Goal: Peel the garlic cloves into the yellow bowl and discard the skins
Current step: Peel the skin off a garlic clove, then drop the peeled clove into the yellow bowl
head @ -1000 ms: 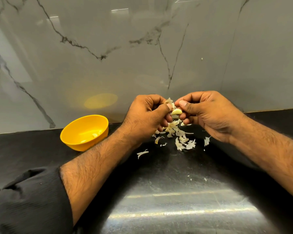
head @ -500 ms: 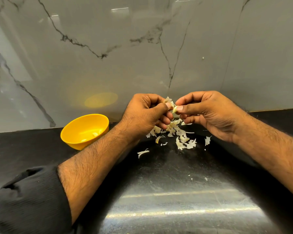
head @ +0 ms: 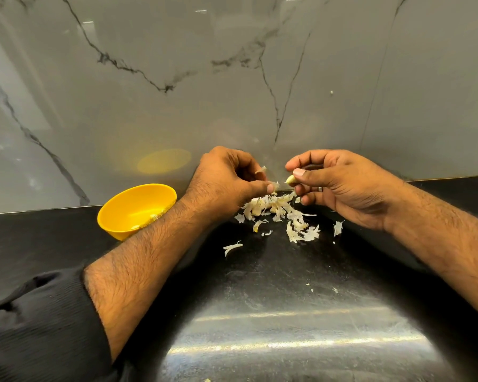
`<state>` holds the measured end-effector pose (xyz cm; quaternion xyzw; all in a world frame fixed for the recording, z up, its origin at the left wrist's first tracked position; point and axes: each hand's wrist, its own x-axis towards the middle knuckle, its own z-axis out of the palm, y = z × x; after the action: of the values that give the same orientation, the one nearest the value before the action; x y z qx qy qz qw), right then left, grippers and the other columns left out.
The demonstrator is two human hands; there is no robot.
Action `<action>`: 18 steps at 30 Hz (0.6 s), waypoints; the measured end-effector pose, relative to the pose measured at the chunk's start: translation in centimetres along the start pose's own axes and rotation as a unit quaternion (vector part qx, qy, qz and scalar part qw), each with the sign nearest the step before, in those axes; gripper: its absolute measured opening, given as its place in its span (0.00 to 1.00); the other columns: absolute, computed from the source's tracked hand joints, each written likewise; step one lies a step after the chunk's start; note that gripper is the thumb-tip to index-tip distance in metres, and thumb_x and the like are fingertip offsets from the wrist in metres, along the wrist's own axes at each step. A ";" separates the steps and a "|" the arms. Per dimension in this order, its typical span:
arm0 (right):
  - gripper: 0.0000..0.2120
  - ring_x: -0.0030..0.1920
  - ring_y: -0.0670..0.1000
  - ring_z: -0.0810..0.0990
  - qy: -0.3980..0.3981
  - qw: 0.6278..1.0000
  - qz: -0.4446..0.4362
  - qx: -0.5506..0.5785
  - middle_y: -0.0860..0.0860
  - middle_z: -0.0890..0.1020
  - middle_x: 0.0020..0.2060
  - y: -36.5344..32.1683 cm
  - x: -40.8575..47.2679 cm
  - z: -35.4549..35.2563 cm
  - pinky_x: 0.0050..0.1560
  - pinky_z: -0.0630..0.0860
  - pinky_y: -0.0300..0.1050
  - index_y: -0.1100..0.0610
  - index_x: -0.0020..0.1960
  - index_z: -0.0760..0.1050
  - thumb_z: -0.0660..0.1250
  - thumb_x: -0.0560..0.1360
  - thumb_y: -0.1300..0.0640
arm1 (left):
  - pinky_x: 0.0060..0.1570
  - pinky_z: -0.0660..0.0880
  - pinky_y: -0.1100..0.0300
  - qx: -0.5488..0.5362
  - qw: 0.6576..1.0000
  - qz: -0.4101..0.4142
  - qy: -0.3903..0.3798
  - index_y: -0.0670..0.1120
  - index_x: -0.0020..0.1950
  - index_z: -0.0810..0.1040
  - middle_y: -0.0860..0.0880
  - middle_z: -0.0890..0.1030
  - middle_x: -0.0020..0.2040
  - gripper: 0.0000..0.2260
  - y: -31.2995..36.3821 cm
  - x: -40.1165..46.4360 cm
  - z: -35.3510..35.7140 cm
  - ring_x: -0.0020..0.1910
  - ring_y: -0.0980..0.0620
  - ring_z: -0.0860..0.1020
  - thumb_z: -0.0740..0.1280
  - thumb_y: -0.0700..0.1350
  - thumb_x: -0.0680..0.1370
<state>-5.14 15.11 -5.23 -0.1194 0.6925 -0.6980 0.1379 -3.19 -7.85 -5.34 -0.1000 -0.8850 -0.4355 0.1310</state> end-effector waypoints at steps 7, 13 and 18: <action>0.10 0.52 0.59 0.87 -0.005 0.999 0.024 0.048 0.66 0.86 0.48 -0.5 -0.3 0.2 0.55 0.86 0.50 0.71 0.57 0.81 0.67 0.77 0.74 | 0.42 0.81 0.59 0.079 0.995 0.012 -0.061 0.53 0.46 0.89 0.53 0.86 0.39 0.05 -0.2 0.4 -0.4 0.37 0.59 0.82 0.81 0.43 0.74; 0.10 0.44 0.55 0.87 -0.001 1.000 -0.008 -0.006 0.62 0.86 0.45 -0.7 -0.4 -0.2 0.45 0.86 0.44 0.68 0.57 0.82 0.70 0.77 0.70 | 0.51 0.81 0.60 0.123 0.986 0.071 -0.085 0.58 0.57 0.87 0.59 0.83 0.50 0.15 0.2 0.1 -0.5 0.46 0.57 0.81 0.75 0.38 0.78; 0.12 0.35 0.50 0.79 0.002 0.999 -0.021 -0.037 0.56 0.82 0.37 -0.4 -0.2 -0.3 0.34 0.78 0.39 0.65 0.55 0.84 0.72 0.77 0.58 | 0.49 0.85 0.55 0.084 0.992 0.091 -0.035 0.55 0.56 0.86 0.56 0.84 0.49 0.08 0.1 0.2 -1.0 0.45 0.50 0.83 0.78 0.48 0.77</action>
<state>-5.11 15.44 -4.86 -0.1378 0.7154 -0.6748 0.1176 -3.24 -8.53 -4.57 -0.1835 -0.9099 -0.3418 0.1469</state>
